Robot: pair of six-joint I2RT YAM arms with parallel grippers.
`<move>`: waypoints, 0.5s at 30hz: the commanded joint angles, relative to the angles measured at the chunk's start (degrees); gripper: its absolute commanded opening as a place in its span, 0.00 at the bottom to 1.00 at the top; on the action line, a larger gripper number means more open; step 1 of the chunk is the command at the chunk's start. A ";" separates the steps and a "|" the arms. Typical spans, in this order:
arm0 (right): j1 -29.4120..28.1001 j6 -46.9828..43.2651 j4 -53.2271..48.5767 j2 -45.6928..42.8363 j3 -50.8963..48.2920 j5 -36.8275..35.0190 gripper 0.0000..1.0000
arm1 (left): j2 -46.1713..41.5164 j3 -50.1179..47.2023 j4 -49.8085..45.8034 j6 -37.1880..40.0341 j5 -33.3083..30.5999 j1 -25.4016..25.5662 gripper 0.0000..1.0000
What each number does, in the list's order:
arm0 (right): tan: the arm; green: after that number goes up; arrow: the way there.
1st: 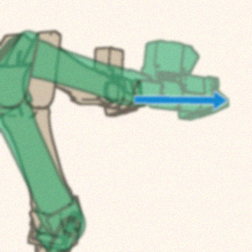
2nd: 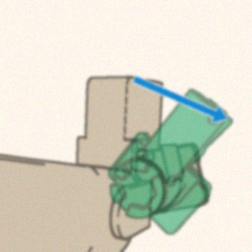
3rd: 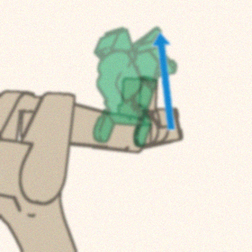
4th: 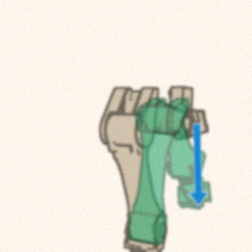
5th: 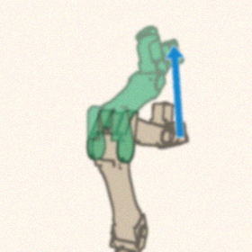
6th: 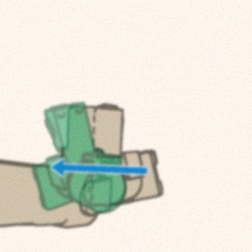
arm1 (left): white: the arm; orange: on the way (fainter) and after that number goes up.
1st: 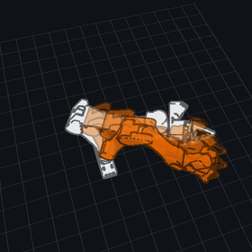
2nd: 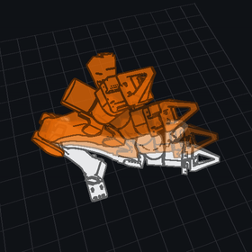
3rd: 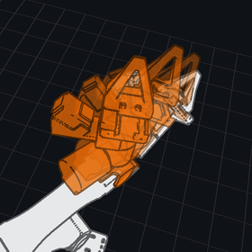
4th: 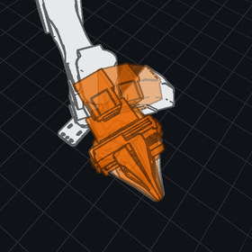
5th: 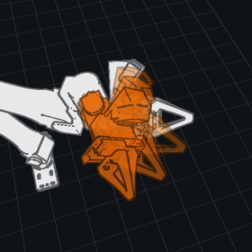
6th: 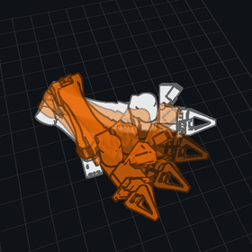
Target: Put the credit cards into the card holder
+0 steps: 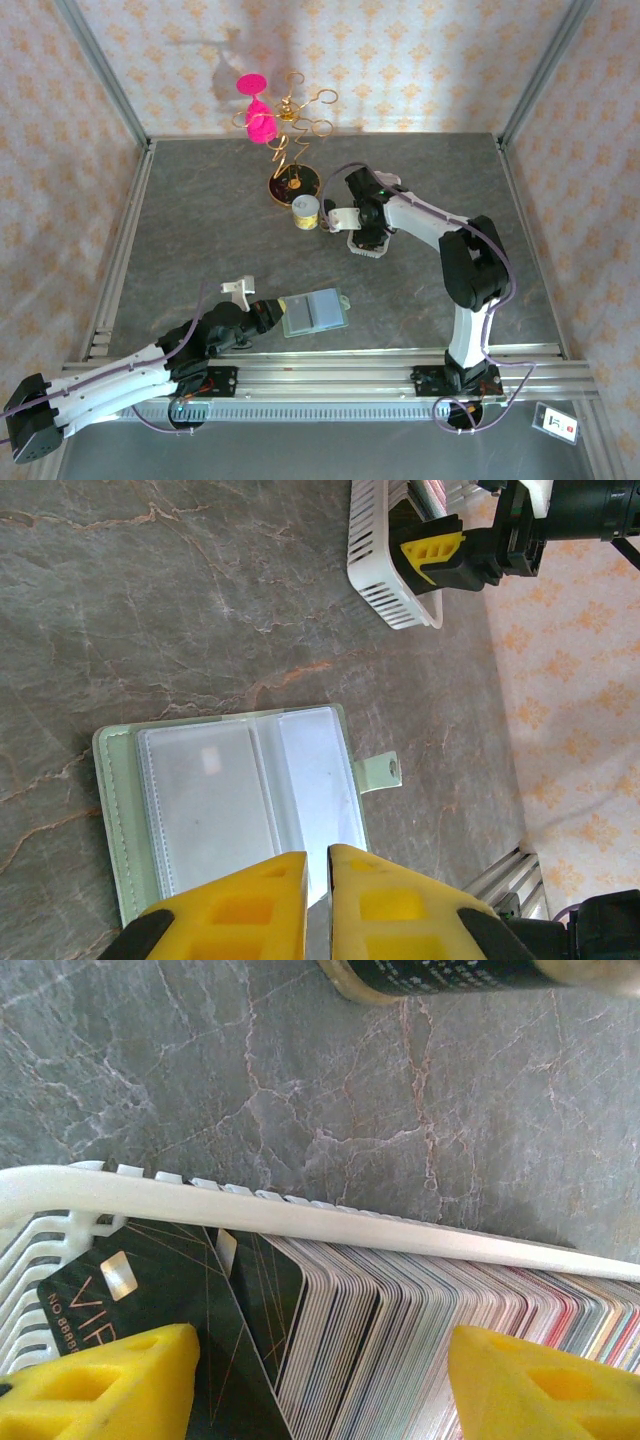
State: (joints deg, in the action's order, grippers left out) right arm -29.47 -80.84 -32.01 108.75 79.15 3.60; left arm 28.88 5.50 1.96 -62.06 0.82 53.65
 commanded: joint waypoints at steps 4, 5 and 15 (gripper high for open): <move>1.50 0.75 1.80 0.41 2.12 -4.39 0.62 | 0.19 -0.58 2.00 -0.28 -0.82 0.44 0.14; 1.70 0.77 1.61 0.49 2.44 -4.47 0.62 | 0.29 -0.49 2.00 -0.25 -0.81 0.45 0.14; 3.67 2.83 0.03 -1.99 2.23 -1.46 0.60 | 0.56 0.12 1.95 -0.08 -0.87 0.43 0.14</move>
State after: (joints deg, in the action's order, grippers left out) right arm -27.29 -79.31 -32.56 108.68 79.99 3.73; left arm 29.39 5.50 2.13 -62.06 0.82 53.65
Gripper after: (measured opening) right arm 0.607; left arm 0.137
